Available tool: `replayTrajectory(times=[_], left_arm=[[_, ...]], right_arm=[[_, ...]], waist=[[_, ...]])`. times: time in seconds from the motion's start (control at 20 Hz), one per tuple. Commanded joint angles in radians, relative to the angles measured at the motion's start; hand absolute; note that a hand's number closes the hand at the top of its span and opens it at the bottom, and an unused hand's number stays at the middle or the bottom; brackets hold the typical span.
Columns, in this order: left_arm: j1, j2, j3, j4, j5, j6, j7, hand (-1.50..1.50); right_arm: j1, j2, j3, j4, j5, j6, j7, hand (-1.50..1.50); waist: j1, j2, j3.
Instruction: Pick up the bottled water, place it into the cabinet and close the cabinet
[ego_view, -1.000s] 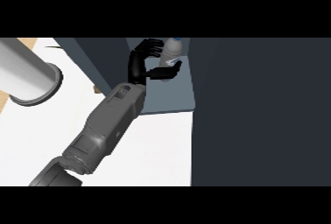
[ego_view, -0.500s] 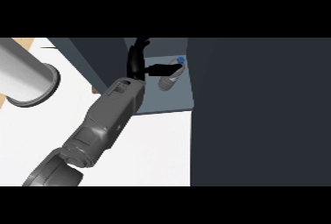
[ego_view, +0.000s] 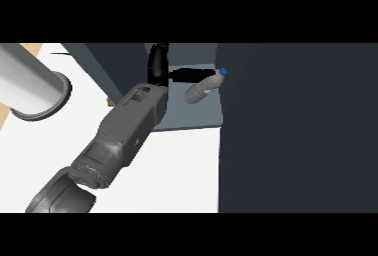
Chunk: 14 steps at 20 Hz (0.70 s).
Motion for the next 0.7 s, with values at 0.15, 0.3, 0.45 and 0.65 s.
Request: replayTrajectory(times=[0.15,0.3,0.45,0.65], left_arm=[[0.010,-0.004,-0.004,-0.037,0.040,-0.034,-0.056,-1.50],[0.041,-0.004,-0.028,-0.106,0.075,-0.053,-0.035,-1.50],[0.074,-0.004,-0.083,-0.149,0.130,-0.022,-0.046,-1.50],[0.194,-0.004,-0.179,-0.292,0.199,-0.024,-0.056,-1.50]], right_arm=[[-0.019,0.020,-0.008,-0.090,-0.004,-0.046,0.037,-1.50],[0.049,0.011,-0.036,-0.192,-0.058,-0.092,0.086,-1.50],[-0.009,0.038,0.007,-0.136,0.017,-0.068,0.080,-1.50],[0.031,-0.009,-0.081,-0.148,-0.083,-0.061,0.092,-1.50]], waist=[[0.005,-0.007,0.001],[0.024,-0.018,0.000],[0.015,-0.016,0.001],[0.017,-0.024,0.000]])
